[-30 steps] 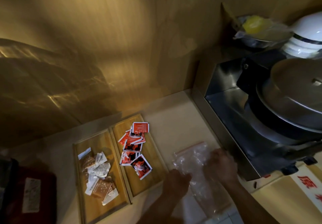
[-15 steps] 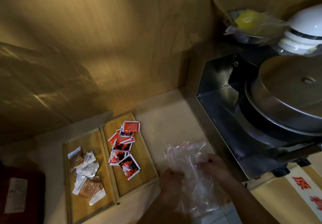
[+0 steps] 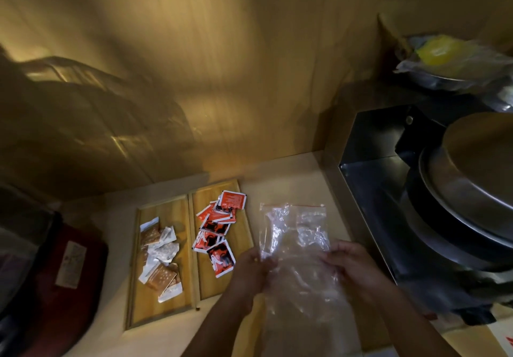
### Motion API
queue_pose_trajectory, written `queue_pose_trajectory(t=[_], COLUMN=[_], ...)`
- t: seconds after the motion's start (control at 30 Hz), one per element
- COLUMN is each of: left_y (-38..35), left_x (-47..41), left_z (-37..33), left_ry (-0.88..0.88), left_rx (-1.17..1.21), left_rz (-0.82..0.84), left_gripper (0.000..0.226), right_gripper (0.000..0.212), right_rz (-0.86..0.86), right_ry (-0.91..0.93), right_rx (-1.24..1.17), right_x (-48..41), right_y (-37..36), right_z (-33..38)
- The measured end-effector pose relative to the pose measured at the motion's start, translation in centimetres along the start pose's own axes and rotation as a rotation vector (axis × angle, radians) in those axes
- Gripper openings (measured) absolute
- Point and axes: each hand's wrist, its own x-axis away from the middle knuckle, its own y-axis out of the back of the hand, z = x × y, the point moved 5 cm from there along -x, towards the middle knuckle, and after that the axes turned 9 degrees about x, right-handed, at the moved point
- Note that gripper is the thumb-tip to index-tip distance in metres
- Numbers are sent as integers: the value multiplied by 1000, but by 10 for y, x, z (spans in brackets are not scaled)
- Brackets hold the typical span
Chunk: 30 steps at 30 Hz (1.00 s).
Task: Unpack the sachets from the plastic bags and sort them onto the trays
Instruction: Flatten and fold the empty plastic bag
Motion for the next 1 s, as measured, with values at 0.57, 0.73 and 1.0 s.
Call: queue_pose_trajectory(t=[0.57,0.73,1.0], left_y=[35,44,73], left_x=[22,31,61], left_z=[-16,-16,-13], left_ry=[-198,-246,-330], left_rx=[34,1,88], left_rz=[-50,-101,-259], left_gripper=[20,53,32], right_gripper=[15,38,49], right_rz=[142,193,177], right_ry=[63,104,290], right_rx=[-48,-46,209], right_x=[2,0,0], right_y=[-17,-28,-67], right_z=[24,28,36])
